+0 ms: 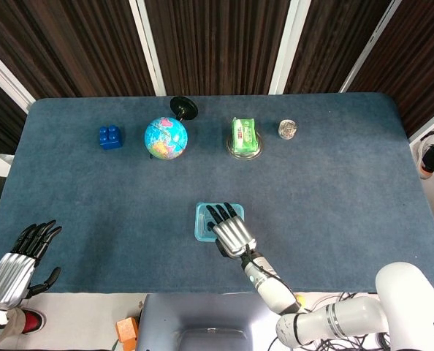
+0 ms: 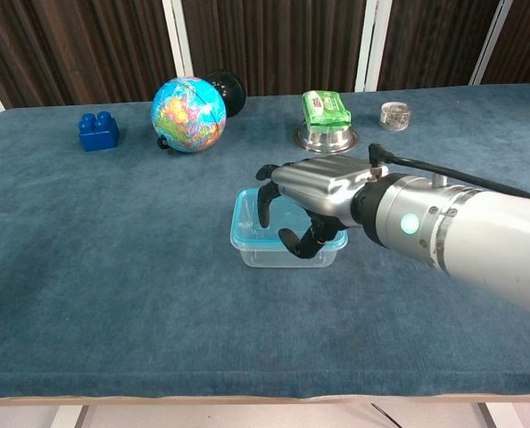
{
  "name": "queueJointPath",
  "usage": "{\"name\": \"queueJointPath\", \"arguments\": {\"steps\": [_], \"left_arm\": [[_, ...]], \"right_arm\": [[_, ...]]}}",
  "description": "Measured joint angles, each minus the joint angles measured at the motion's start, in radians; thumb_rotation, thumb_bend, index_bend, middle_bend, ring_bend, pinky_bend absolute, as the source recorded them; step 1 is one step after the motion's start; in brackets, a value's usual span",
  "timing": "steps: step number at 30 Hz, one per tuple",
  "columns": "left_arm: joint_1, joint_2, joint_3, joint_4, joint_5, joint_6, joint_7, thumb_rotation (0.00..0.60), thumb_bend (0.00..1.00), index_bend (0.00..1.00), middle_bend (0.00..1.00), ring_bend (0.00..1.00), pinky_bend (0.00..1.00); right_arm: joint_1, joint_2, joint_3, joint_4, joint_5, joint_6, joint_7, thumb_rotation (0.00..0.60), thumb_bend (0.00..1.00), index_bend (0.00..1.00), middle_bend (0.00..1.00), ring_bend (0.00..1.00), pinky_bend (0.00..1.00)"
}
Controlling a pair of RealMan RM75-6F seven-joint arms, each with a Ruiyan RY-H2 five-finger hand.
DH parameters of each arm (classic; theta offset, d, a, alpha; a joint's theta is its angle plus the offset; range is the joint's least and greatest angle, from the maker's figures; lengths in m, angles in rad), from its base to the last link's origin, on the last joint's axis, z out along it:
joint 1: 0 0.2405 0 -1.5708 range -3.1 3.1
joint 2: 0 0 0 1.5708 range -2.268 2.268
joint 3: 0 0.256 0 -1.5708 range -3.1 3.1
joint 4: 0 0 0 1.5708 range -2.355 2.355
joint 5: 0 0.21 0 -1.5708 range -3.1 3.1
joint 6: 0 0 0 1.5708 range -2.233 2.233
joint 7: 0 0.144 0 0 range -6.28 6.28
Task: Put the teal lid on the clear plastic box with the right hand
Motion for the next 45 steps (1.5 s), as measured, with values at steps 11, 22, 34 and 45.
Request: {"name": "queueJointPath", "arguments": {"steps": [11,22,34,45], "left_arm": [[-0.001,0.001,0.001,0.001,0.001,-0.002,-0.002,0.6,0.39,0.0,0.0,0.0,0.0],[-0.002,0.003,-0.001,0.001,-0.004,-0.003,-0.007,0.6,0.39,0.0,0.0,0.0,0.0],[-0.002,0.002,-0.001,-0.001,-0.004,-0.005,-0.004,0.6,0.39,0.0,0.0,0.0,0.0],[-0.001,0.003,-0.003,0.001,-0.005,-0.002,-0.009,0.6,0.39,0.0,0.0,0.0,0.0]], "right_arm": [[0.004,-0.025,0.007,0.022,0.013,-0.005,-0.01,0.6,0.55,0.35,0.0,0.0,0.0],[0.005,-0.04,0.007,0.045,0.017,-0.021,-0.007,0.6,0.55,0.35,0.0,0.0,0.0],[0.002,-0.035,-0.001,0.048,0.021,-0.031,-0.008,0.6,0.55,0.36,0.0,0.0,0.0],[0.0,-0.04,-0.005,0.059,0.025,-0.047,-0.001,0.6,0.55,0.37,0.0,0.0,0.0]]}}
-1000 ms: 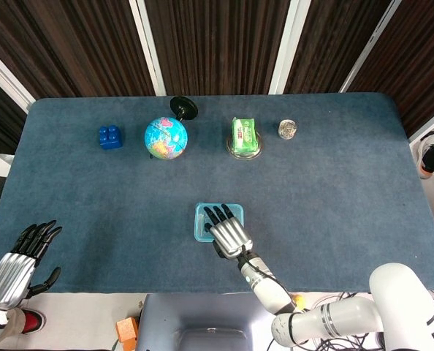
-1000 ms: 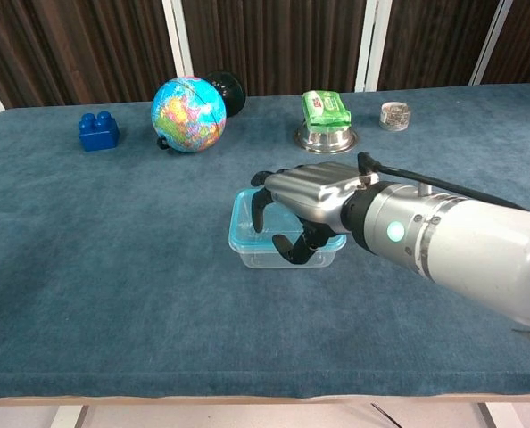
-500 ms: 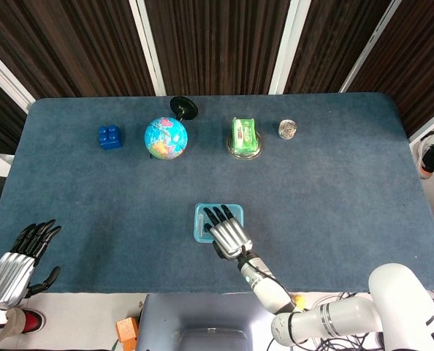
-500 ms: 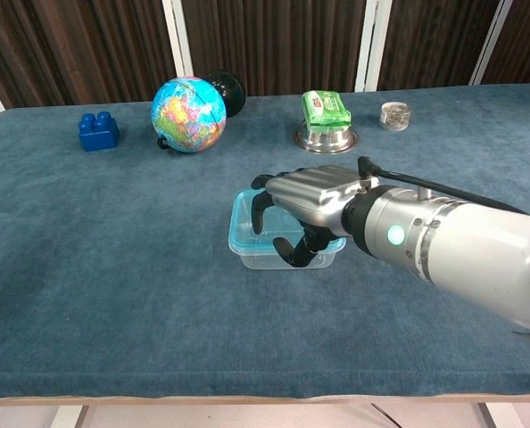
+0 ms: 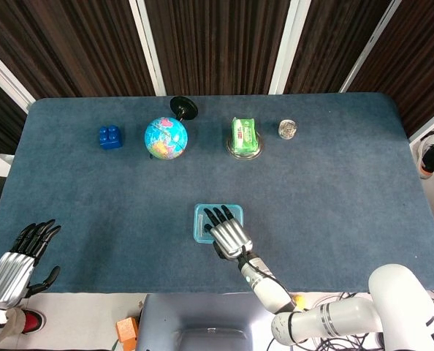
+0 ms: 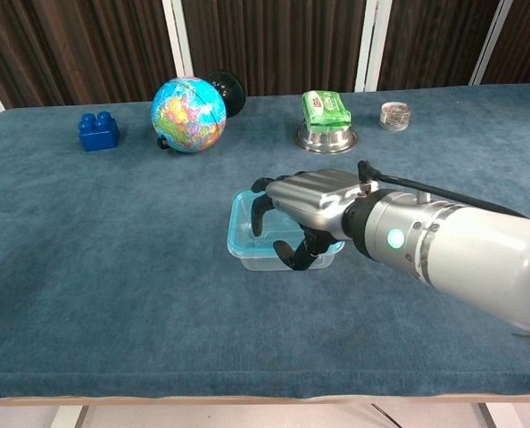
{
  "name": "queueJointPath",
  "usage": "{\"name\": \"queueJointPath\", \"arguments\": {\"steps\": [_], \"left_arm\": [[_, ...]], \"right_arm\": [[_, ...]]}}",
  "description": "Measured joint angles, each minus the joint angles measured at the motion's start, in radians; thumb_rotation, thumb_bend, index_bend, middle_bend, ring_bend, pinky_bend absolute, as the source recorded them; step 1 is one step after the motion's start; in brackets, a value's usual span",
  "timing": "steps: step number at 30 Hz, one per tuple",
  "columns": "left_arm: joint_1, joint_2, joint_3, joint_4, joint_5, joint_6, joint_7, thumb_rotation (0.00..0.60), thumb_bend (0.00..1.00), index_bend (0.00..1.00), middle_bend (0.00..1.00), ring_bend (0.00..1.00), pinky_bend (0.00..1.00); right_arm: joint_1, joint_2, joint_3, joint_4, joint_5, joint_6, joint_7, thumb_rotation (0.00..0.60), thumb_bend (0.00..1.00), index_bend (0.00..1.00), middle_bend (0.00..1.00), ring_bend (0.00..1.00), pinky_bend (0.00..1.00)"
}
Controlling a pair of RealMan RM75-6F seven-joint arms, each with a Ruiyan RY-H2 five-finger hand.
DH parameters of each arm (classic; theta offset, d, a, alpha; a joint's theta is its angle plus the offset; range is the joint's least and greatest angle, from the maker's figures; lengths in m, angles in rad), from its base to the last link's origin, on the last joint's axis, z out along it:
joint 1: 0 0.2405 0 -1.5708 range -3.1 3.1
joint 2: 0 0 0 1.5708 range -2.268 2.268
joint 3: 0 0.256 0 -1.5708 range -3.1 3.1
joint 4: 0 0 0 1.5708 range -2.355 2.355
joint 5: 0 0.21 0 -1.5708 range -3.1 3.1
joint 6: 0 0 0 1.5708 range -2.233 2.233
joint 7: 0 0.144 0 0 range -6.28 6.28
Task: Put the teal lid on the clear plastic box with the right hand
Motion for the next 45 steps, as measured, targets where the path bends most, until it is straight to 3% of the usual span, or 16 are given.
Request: {"name": "queueJointPath", "arguments": {"steps": [15,22,27,31,37,42,45], "left_arm": [[0.0,-0.001,-0.001,0.0,-0.001,0.0,0.001,0.6,0.39,0.0,0.0,0.0,0.0],[0.002,0.0,-0.002,0.003,0.0,0.005,-0.003,0.6,0.39,0.0,0.0,0.0,0.0],[0.005,0.0,0.0,0.002,0.006,0.013,-0.002,0.6,0.39,0.0,0.0,0.0,0.0],[0.008,0.0,0.002,0.001,0.009,0.017,0.002,0.6,0.39,0.0,0.0,0.0,0.0],[0.009,-0.004,0.001,-0.004,0.006,0.013,0.021,0.6,0.39,0.0,0.0,0.0,0.0],[0.014,-0.01,0.003,-0.009,0.013,0.02,0.047,0.6,0.39,0.0,0.0,0.0,0.0],[0.013,-0.018,0.004,-0.011,0.016,0.015,0.067,0.6,0.39,0.0,0.0,0.0,0.0]], "right_arm": [[-0.002,-0.002,-0.005,0.016,0.003,-0.007,0.003,0.6,0.55,0.37,0.0,0.0,0.0],[-0.026,0.031,0.005,-0.019,-0.097,0.039,0.048,0.6,0.55,0.24,0.0,0.0,0.0],[-0.078,0.121,-0.016,-0.096,-0.206,0.107,0.09,0.6,0.41,0.13,0.0,0.0,0.0],[-0.157,0.237,-0.074,-0.158,-0.331,0.171,0.165,0.6,0.33,0.07,0.0,0.0,0.0],[-0.363,0.42,-0.244,-0.172,-0.577,0.329,0.385,0.6,0.26,0.01,0.0,0.0,0.0],[-0.574,0.498,-0.353,-0.031,-0.695,0.485,0.615,0.6,0.26,0.0,0.0,0.0,0.0],[-0.666,0.514,-0.373,0.086,-0.725,0.555,0.747,0.6,0.26,0.0,0.0,0.0,0.0]]}}
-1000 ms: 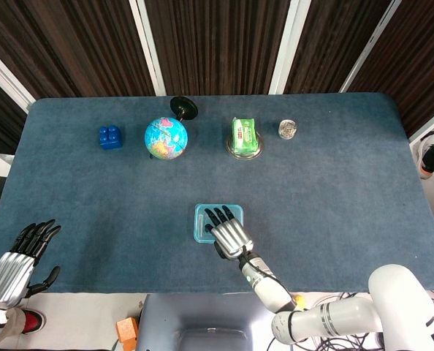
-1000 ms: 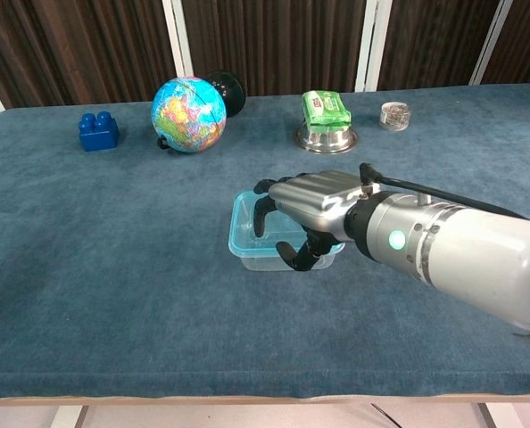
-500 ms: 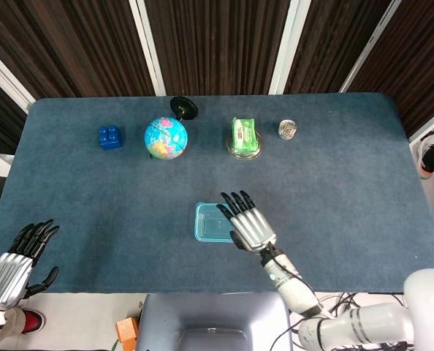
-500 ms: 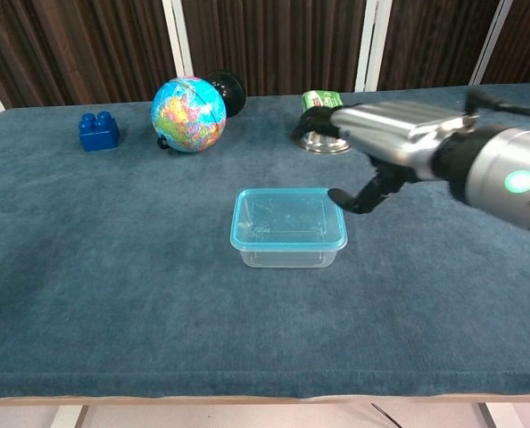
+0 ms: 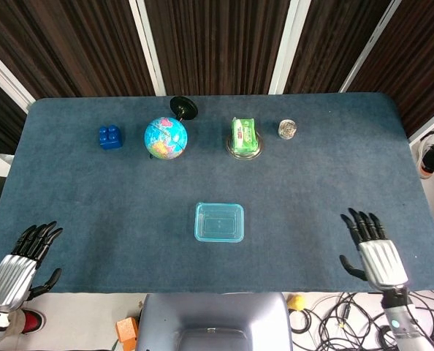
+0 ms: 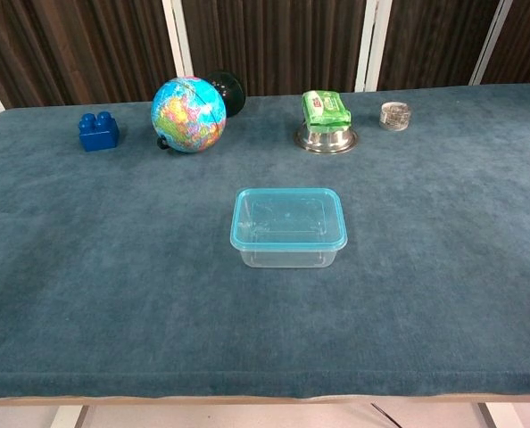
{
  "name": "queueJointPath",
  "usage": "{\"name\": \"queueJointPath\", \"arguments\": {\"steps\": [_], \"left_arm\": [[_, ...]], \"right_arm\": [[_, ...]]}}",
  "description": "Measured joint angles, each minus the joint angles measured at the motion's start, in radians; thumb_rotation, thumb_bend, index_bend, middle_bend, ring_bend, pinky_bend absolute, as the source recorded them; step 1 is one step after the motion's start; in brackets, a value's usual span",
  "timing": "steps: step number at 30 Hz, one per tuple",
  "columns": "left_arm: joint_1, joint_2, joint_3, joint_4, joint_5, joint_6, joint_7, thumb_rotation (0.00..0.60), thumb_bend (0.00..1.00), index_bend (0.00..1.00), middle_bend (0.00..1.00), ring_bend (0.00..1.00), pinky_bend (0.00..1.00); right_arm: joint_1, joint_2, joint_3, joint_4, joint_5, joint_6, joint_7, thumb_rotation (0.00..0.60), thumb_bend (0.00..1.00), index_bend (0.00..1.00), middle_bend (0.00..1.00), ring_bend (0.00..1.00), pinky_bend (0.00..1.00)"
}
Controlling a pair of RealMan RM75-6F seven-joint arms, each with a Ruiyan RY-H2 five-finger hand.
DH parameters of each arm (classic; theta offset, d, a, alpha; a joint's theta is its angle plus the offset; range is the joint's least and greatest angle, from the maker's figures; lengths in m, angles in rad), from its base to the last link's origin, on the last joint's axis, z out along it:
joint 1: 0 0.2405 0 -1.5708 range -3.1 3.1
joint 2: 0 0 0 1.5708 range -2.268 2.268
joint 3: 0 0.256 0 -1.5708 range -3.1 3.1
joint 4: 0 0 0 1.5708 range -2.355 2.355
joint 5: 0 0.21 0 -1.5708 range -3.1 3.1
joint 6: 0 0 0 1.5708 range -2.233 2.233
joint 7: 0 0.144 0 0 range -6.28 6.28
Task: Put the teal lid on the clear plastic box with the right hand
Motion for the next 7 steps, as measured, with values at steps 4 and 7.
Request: {"name": "queueJointPath", "arguments": {"steps": [4,7], "left_arm": [[-0.002,-0.007,0.003,-0.005,0.006,-0.008,0.022,0.6,0.39,0.0,0.0,0.0,0.0],[-0.002,-0.01,0.004,-0.006,0.011,-0.006,0.029,0.6,0.39,0.0,0.0,0.0,0.0]], "right_arm": [[-0.077,0.021,0.004,0.092,-0.043,0.046,0.129,0.6,0.26,0.0,0.0,0.0,0.0],[-0.106,0.033,0.017,0.111,-0.071,0.052,0.151,0.6,0.26,0.0,0.0,0.0,0.0]]}}
